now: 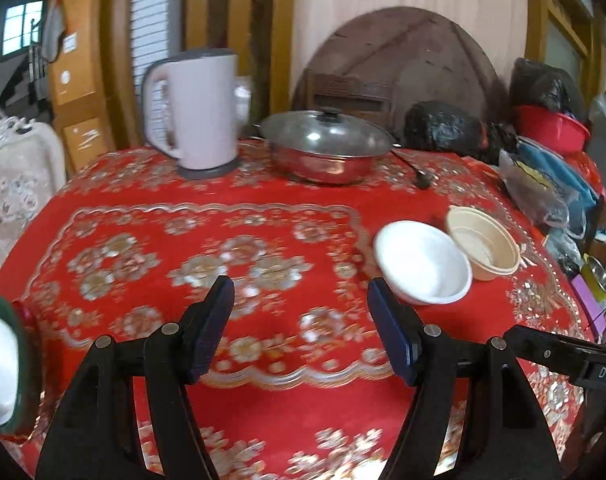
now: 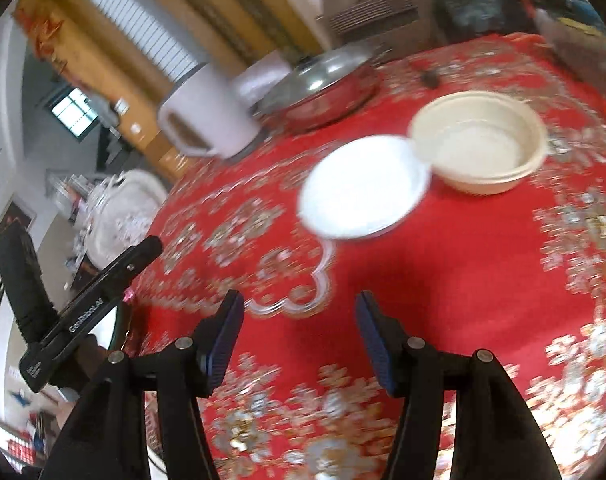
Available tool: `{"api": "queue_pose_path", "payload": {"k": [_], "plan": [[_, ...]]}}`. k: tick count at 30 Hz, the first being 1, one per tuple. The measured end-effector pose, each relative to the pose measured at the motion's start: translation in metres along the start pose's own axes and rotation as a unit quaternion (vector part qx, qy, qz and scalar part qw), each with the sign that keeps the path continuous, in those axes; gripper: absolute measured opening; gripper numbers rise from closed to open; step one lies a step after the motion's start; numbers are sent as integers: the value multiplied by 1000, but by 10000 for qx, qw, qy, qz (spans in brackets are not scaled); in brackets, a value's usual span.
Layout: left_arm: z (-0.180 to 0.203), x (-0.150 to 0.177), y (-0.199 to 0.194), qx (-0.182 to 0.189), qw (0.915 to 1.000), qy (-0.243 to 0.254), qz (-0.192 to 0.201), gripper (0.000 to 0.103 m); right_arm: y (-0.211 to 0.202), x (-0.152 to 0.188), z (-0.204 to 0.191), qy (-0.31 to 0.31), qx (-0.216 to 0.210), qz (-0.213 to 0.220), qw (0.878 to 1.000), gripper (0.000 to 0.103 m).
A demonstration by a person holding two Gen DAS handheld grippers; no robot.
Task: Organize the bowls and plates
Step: 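Move both grippers to the next white plate beside the beige bowl, then close both grippers on the white plate's rim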
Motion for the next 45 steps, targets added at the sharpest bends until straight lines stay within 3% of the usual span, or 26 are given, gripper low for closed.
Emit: {"api": "queue_pose_path", "payload": {"k": [7,15,30,33,35,37,38,40,42,45], "plan": [[40,-13,48,287,9982,109,-523,70,-6,-23,39,301,190,175,9992,59],[52,-18,92,276,9960,78,-846,70,4,-29,64,576,138,11,9982,59],[71,-14,154,185,9879,266,-1516,70,66,-64,65,253,405,-256,9985,59],[74,-10,163,179,9865,308,-1599,70,70,-66,65,198,360,-263,9988,57],[72,-9,166,190,9868,267,-1586,69,73,-67,64,126,388,-291,9987,49],[70,-5,171,193,9857,246,-1656,60,76,-68,62,112,376,-294,9988,42],[70,-2,174,222,9838,261,-1758,49,78,-68,63,118,377,-301,9988,37],[70,3,180,312,9801,252,-1943,45,82,-69,62,100,392,-329,9986,26],[70,3,179,260,9814,332,-1873,34,85,-67,57,24,384,-386,9985,24],[68,4,176,378,9797,269,-1948,33,85,-64,48,-84,314,-393,9987,24]]}}
Point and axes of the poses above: each gripper's, at about its wrist camera, not at the fingertips, and y roughly the way its jaws point, z to its right, x to its underside, the point moved 4 cm from there along y, roughly the way its jaws point
